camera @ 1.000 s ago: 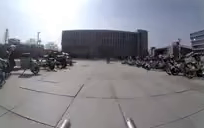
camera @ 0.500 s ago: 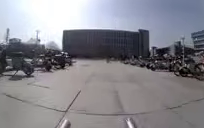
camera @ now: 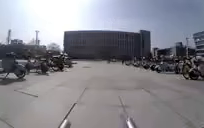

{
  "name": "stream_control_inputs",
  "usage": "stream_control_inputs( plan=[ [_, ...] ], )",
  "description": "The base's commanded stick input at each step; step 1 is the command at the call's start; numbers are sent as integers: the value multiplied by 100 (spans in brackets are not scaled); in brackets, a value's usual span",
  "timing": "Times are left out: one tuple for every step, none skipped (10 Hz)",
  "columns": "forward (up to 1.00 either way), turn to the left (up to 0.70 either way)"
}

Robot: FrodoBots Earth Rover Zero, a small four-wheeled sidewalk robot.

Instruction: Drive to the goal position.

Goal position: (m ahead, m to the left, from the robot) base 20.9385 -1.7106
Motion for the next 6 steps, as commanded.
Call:
stream_control_inputs(
  plan=[
    [100,0],
    [100,0],
    [100,0],
    [100,0],
    [100,0],
    [100,0]
  ],
)
